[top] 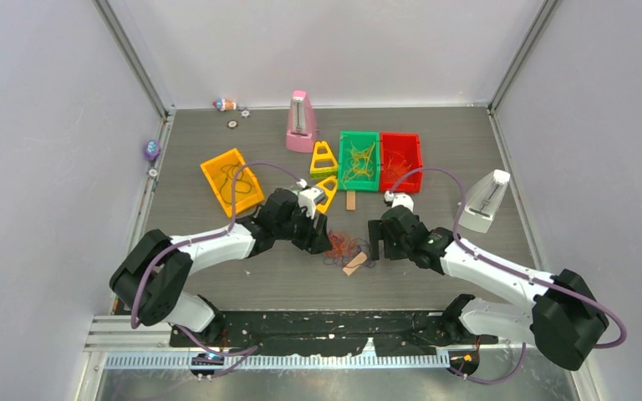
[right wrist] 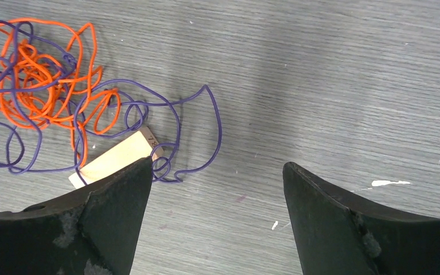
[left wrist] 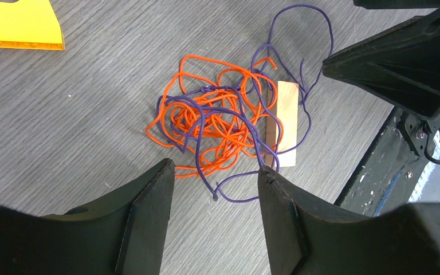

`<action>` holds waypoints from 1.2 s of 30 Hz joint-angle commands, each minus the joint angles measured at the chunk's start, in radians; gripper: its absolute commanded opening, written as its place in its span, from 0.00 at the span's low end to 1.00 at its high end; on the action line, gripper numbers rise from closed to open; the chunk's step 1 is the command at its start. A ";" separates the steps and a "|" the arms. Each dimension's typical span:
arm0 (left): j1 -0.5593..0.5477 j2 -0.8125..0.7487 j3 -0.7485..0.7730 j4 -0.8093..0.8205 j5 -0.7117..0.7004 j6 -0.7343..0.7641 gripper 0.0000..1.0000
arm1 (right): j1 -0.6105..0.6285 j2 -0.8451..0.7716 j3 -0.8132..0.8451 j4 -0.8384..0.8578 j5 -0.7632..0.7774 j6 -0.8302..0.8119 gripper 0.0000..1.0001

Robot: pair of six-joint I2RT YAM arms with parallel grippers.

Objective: Untangle the cables

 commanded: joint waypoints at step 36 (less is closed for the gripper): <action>-0.018 -0.486 -0.274 0.207 -0.374 0.023 0.76 | -0.002 -0.125 0.409 -0.122 -0.208 -0.114 0.05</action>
